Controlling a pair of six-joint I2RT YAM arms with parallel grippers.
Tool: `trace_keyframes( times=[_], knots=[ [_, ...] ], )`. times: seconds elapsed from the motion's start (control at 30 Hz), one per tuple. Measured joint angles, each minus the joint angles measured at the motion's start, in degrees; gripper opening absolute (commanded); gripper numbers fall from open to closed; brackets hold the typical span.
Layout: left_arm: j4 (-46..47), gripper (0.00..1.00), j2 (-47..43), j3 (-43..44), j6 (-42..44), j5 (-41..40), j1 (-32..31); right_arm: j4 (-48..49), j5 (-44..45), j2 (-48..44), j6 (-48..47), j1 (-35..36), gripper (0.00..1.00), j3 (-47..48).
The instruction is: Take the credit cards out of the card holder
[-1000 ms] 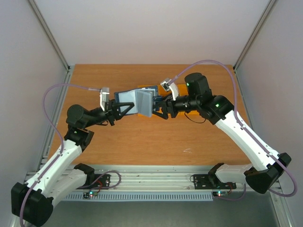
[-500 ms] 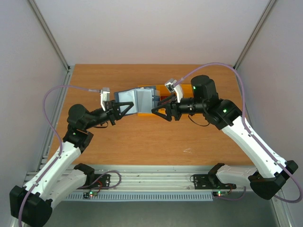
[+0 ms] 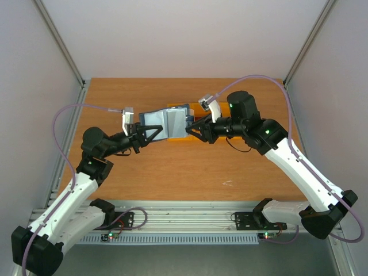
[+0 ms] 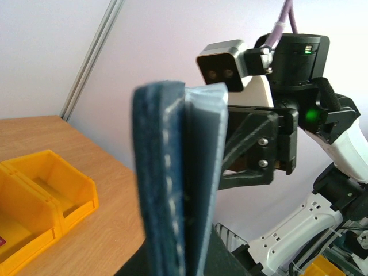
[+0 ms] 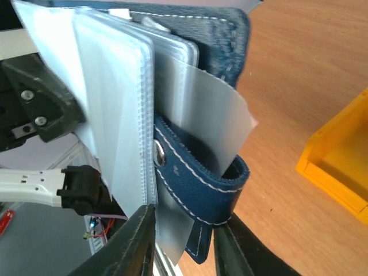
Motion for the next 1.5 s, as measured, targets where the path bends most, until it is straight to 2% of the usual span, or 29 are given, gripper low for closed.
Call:
trace_keyframes(
  times=[0.23,0.43,0.63,0.93,1.03,1.13,1.17,1.3,1.5],
  knots=[
    [0.39,0.00,-0.09,0.00,-0.39,0.20,0.00,0.87,0.92,0.70,0.13,-0.02,0.28,0.00],
    [0.57,0.00,-0.09,-0.02,-0.79,0.55,0.00,1.62,2.64,1.79,0.00,1.01,0.36,0.09],
    [1.05,0.00,-0.11,-0.02,-1.11,1.09,0.00,2.97,4.11,4.39,-0.20,2.60,0.52,0.92],
    [1.51,0.00,-0.11,-0.02,-1.33,1.25,0.00,5.38,3.21,5.92,-0.11,3.67,0.68,1.03],
    [1.92,0.00,-0.11,-0.02,-1.33,1.18,0.00,6.40,2.05,6.34,0.09,3.69,0.78,1.03],
    [2.27,0.00,-0.11,-0.02,-1.31,1.03,0.00,7.39,0.79,6.54,0.66,3.78,0.97,1.03],
    [2.49,0.00,-0.11,-0.02,-1.33,0.96,0.00,7.76,-0.02,6.54,0.59,3.80,0.98,1.03],
    [3.61,0.00,-0.28,-0.13,-1.36,0.94,-0.04,10.67,-1.90,6.01,0.92,4.28,0.98,0.13],
    [3.80,0.00,-0.59,-0.39,-1.33,0.74,-0.07,14.88,-2.99,-0.28,0.92,2.51,0.98,-5.92]
  ],
)
